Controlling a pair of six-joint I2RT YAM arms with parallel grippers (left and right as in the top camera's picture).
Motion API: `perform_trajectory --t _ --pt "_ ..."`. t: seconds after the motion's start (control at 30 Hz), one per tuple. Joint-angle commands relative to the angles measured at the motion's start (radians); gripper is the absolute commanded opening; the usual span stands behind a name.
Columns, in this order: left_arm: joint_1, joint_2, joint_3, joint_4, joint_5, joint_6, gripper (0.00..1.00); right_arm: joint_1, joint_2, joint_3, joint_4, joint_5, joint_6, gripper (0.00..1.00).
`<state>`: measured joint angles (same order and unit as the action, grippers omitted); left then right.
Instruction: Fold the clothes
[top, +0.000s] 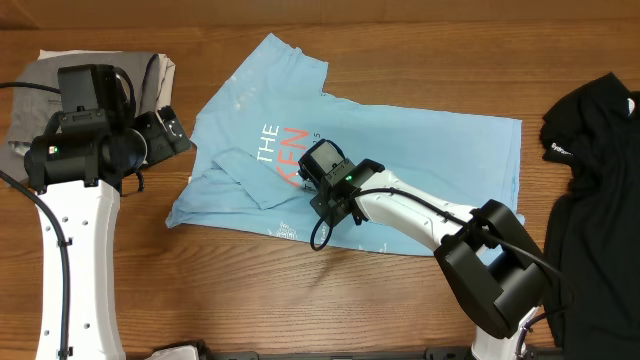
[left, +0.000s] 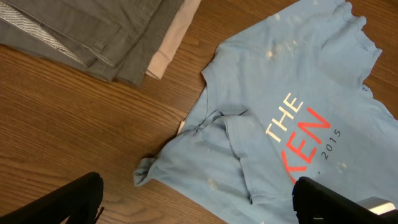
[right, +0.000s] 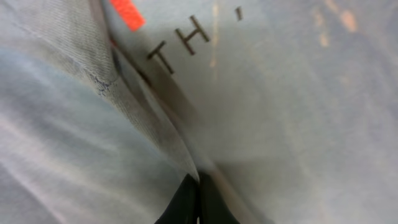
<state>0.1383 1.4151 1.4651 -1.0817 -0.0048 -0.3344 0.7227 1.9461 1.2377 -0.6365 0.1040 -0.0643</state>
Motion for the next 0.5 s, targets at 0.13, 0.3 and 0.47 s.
perform_trajectory --t 0.13,0.3,0.47 --pt "0.005 0.003 0.003 0.001 -0.01 0.009 1.0 0.004 -0.003 0.002 0.046 0.061 -0.005 0.04" --pt "0.005 0.003 0.003 0.001 -0.01 0.009 1.0 0.003 -0.003 0.002 0.097 0.065 -0.022 0.06" --pt "0.005 0.003 0.003 0.001 -0.01 0.009 1.0 0.003 -0.003 0.001 0.113 0.069 -0.023 0.08"
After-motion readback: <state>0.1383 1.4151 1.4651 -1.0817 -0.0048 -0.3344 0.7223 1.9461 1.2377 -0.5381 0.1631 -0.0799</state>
